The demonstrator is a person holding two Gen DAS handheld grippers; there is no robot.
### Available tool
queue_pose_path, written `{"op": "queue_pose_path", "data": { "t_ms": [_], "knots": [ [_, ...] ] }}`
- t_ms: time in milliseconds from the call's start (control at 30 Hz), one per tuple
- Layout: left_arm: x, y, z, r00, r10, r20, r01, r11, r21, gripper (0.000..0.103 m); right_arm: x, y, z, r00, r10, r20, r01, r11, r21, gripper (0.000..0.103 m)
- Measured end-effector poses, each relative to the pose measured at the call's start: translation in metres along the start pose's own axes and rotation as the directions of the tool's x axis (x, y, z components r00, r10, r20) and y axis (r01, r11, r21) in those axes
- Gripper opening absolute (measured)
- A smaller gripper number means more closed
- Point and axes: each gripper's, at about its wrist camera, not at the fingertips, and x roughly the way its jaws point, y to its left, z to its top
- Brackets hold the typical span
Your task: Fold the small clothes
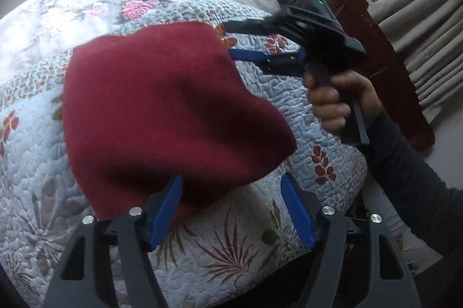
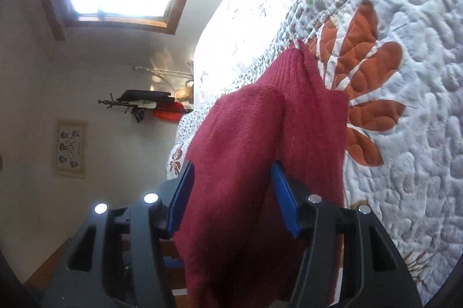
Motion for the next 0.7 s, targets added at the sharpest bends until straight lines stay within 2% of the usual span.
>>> {"op": "queue_pose_path", "data": {
  "t_ms": [33, 67, 167, 233, 267, 300, 367, 433, 467, 567, 633, 700],
  "knots": [
    [0.001, -0.001, -0.002, 1.000, -0.007, 0.000, 0.007, 1.000, 0.000, 0.071, 0.006, 0.001, 0.002, 1.000, -0.013, -0.005, 0.013, 1.000, -0.004, 0.008],
    [0.000, -0.002, -0.002, 1.000, -0.013, 0.003, 0.013, 1.000, -0.001, 0.071, 0.007, 0.005, 0.004, 1.000, -0.016, 0.001, 0.016, 1.000, -0.018, 0.008],
    [-0.006, -0.002, 0.001, 0.999, -0.039, 0.026, 0.039, 0.999, -0.003, 0.071, -0.016, 0.016, 0.002, 0.995, -0.009, 0.096, 0.016, 0.997, -0.073, 0.008],
    [-0.005, 0.001, 0.004, 0.998, -0.050, 0.026, 0.051, 0.999, -0.009, 0.072, -0.019, -0.003, 0.006, 0.989, -0.091, 0.113, 0.094, 0.995, -0.022, 0.008],
    [-0.001, 0.003, 0.005, 0.998, -0.057, 0.019, 0.057, 0.998, -0.020, 0.073, -0.009, -0.017, 0.008, 0.988, -0.125, 0.085, 0.125, 0.992, 0.012, 0.008],
    [0.004, 0.006, 0.006, 0.998, -0.066, 0.002, 0.066, 0.997, -0.036, 0.073, -0.002, -0.027, 0.007, 0.991, -0.118, 0.063, 0.116, 0.993, 0.032, 0.011],
    [0.013, 0.010, 0.006, 0.996, -0.079, -0.028, 0.078, 0.996, -0.050, 0.073, -0.012, -0.027, 0.006, 0.992, -0.071, 0.102, 0.068, 0.997, 0.033, 0.017],
    [0.018, 0.012, 0.005, 0.996, -0.082, -0.042, 0.080, 0.995, -0.055, 0.073, -0.031, -0.026, 0.008, 0.984, -0.062, 0.168, 0.055, 0.998, 0.042, 0.018],
    [0.020, 0.014, 0.004, 0.995, -0.090, -0.047, 0.087, 0.994, -0.062, 0.074, -0.035, -0.029, 0.011, 0.983, -0.064, 0.171, 0.056, 0.997, 0.052, 0.019],
    [0.023, 0.017, 0.003, 0.994, -0.098, -0.049, 0.095, 0.993, -0.070, 0.074, -0.029, -0.030, 0.016, 0.989, -0.075, 0.127, 0.069, 0.996, 0.049, 0.030],
    [0.024, 0.018, 0.003, 0.994, -0.103, -0.047, 0.099, 0.992, -0.073, 0.074, -0.018, -0.028, 0.014, 0.994, -0.075, 0.083, 0.072, 0.997, 0.039, 0.046],
    [0.025, 0.018, 0.004, 0.993, -0.102, -0.052, 0.098, 0.993, -0.068, 0.075, -0.003, -0.025, 0.014, 0.994, -0.094, 0.051, 0.093, 0.995, 0.024, 0.048]
  ]
}}
